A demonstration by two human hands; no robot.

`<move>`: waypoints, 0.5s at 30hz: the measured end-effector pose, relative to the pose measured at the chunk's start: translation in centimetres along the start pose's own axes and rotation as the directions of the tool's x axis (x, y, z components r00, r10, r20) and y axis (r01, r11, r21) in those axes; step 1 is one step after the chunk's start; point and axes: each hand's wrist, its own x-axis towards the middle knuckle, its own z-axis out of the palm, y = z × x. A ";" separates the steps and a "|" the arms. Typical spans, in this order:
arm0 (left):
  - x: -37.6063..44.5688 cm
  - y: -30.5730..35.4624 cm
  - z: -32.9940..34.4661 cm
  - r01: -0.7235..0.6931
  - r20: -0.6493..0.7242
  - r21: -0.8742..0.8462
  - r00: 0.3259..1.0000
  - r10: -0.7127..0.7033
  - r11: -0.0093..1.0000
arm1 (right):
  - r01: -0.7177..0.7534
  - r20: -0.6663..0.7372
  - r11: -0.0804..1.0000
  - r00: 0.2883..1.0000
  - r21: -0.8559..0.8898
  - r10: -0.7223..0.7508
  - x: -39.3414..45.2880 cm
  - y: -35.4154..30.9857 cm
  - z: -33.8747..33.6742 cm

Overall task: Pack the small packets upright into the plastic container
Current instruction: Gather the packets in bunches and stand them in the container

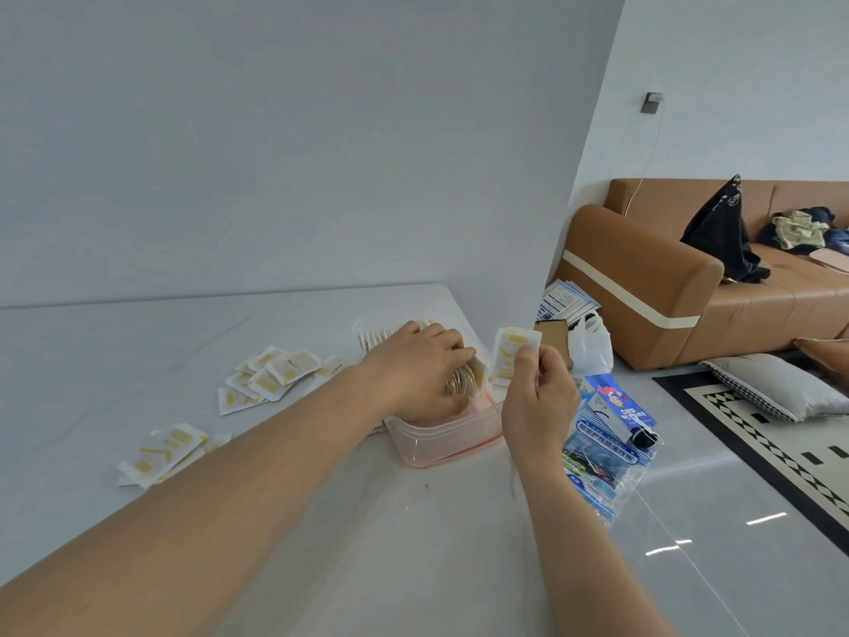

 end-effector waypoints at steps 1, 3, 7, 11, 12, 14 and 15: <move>0.0 0.0 0.0 -0.004 -0.003 0.005 1.000 0.004 1.000 | -0.004 0.001 1.000 1.000 0.004 0.004 0.0 0.0 0.0; -0.2 0.1 -0.1 -0.010 -0.008 0.005 1.000 0.010 1.000 | -0.006 0.004 1.000 1.000 0.013 0.006 0.0 0.0 0.1; -0.5 0.1 -0.2 -0.023 0.000 0.006 1.000 0.023 1.000 | -0.008 0.012 1.000 1.000 0.018 0.008 0.1 0.2 0.1; -0.4 0.2 -0.5 -0.037 0.001 0.014 0.999 0.037 0.999 | -0.015 0.009 1.000 1.000 0.027 0.015 0.1 0.1 0.1; -0.4 0.2 -0.5 -0.038 0.005 0.010 0.999 0.038 0.999 | -0.019 0.012 0.999 1.000 0.031 0.019 0.1 0.0 0.1; -0.5 0.3 -0.6 -0.039 0.005 0.001 0.999 0.039 0.999 | -0.026 0.017 0.999 1.000 0.036 0.026 0.0 -0.1 0.1; -0.5 0.3 -0.7 -0.041 0.005 -0.005 0.999 0.041 0.999 | -0.026 0.017 0.999 1.000 0.039 0.026 0.0 -0.2 0.0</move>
